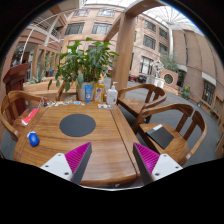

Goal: Arrange mouse

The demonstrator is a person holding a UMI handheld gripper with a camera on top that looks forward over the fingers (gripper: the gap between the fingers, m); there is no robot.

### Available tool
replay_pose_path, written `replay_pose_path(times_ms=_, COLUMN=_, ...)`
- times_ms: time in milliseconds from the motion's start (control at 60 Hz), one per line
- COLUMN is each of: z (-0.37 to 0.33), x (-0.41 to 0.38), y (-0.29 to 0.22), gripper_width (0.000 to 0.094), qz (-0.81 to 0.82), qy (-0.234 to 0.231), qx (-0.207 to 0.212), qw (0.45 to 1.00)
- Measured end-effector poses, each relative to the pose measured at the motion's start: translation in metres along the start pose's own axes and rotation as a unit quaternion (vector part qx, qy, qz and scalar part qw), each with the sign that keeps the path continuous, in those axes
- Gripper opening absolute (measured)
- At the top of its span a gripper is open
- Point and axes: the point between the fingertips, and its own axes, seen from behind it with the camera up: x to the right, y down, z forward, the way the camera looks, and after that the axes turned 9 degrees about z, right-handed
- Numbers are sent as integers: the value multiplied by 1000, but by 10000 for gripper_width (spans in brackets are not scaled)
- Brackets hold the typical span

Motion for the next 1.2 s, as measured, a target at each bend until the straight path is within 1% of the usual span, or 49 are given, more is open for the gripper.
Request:
replay_pose_path(times_ms=100, z=0, x=-3, y=23, gripper_width=853, qz=-9, qy=1, qx=-16, qw=1000)
replay_pose_path(times_ms=183, z=1, x=-21, y=55, gripper_width=841, qz=-10, qy=-14, qx=-40, qw=999)
replay_pose_path(times_ms=333, z=2, x=-89, y=115, gripper_width=841, qz=-31, qy=-68, qx=-86, qw=994)
replay_pose_path(times_ms=467, z=3, x=-169, y=141, gripper_width=854, qz=-56, qy=-127, qx=-104, qw=985)
replay_pose_path(times_ms=617, z=15, x=-267, y=144, gripper_width=854, qz=-64, qy=-191, qx=-102, qw=974)
replay_pose_path(times_ms=717, z=29, x=-317, y=136, gripper_width=854, qz=-70, qy=-216, qx=-94, qw=969)
replay_pose_path(times_ms=800, z=47, x=-345, y=128, gripper_width=853, qz=-78, qy=-221, qx=-87, qw=968)
replay_pose_path(times_ms=900, z=71, x=-366, y=121, gripper_width=853, qz=-85, qy=-220, qx=-88, qw=968)
replay_pose_path(times_ms=1017, z=93, x=-381, y=118, gripper_width=856, qz=-82, qy=-220, qx=-100, qw=967)
replay_pose_path(times_ms=1117, z=107, x=-390, y=110, gripper_width=797, qz=-78, qy=-219, qx=-96, qw=968)
replay_pose_path(times_ms=1167, z=111, x=-392, y=107, gripper_width=708, qz=-75, qy=-219, qx=-98, qw=968)
replay_pose_path(times_ms=1200, z=115, x=-395, y=106, gripper_width=606, qz=-76, qy=-219, qx=-96, qw=968)
